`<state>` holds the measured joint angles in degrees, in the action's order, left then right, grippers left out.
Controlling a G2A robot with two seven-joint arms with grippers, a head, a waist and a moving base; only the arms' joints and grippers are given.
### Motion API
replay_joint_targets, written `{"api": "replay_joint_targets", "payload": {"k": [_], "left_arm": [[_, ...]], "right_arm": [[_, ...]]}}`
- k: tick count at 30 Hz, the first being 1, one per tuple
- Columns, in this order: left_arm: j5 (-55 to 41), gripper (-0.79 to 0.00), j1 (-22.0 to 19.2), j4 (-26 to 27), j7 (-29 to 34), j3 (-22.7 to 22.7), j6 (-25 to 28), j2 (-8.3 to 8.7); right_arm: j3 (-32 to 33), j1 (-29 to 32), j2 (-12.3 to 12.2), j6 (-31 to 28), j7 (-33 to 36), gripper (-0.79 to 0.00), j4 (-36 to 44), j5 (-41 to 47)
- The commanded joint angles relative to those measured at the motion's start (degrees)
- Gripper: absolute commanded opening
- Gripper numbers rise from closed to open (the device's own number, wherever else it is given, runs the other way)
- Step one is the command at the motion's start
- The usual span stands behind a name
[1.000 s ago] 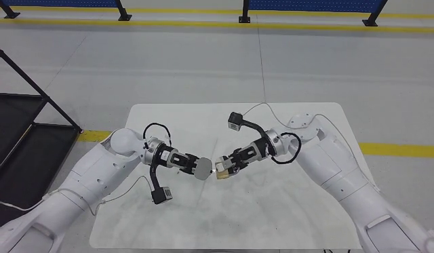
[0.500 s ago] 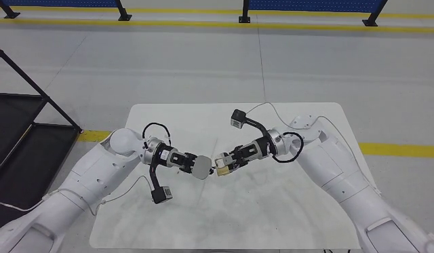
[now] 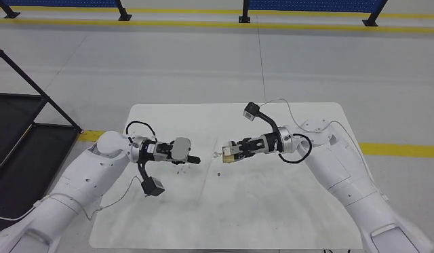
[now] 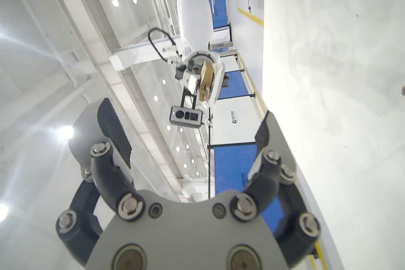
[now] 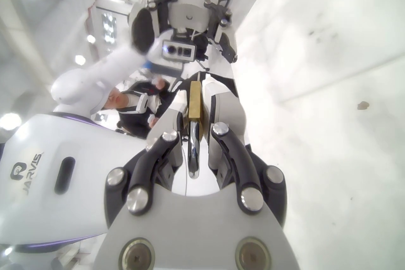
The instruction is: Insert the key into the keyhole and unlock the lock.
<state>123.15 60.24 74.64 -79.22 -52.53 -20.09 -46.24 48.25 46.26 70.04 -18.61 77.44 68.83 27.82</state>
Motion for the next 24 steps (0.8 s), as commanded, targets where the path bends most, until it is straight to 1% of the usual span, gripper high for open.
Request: {"api": "replay_joint_targets", "payload": {"k": [1,14,15,16,17,19,20,22,24], "left_arm": [[-4.5,0.0,-0.1,-0.9,-0.4,0.3,3.7,-0.38],[-4.5,0.0,-0.1,-0.9,-0.4,0.3,3.7,-0.38],[-5.9,0.0,0.3,-0.4,0.3,0.3,5.0,-0.46],[-7.4,0.0,0.7,0.4,1.4,0.2,7.2,-0.49],[-7.8,0.0,1.0,1.5,2.0,0.0,11.2,-0.31],[-8.6,0.0,1.7,3.0,3.1,-0.7,15.6,0.01],[-9.5,0.0,2.3,4.0,3.6,-0.8,20.2,0.25],[-10.1,0.0,3.1,5.8,6.6,-2.1,26.7,0.87],[-10.2,0.0,4.1,8.0,9.0,-3.0,34.5,1.59]], "right_arm": [[0.2,0.2,0.0,-0.1,-0.1,-0.785,0.1,0.1],[0.2,0.2,0.0,-0.1,-0.1,-0.785,0.1,0.1],[0.2,0.2,0.0,-0.1,-0.1,-0.785,0.1,0.1],[0.2,0.2,0.0,-0.1,-0.1,-0.785,0.1,0.1],[0.2,0.2,0.0,-0.1,-0.1,-0.785,0.1,0.1],[0.2,0.2,0.0,-0.1,-0.1,-0.785,0.1,0.1],[0.2,0.2,0.0,-0.1,-0.1,-0.785,0.1,0.1],[0.2,0.2,0.0,-0.1,-0.1,-0.785,0.1,0.1],[0.2,0.2,0.0,-0.1,-0.1,-0.785,0.1,0.1]]}}
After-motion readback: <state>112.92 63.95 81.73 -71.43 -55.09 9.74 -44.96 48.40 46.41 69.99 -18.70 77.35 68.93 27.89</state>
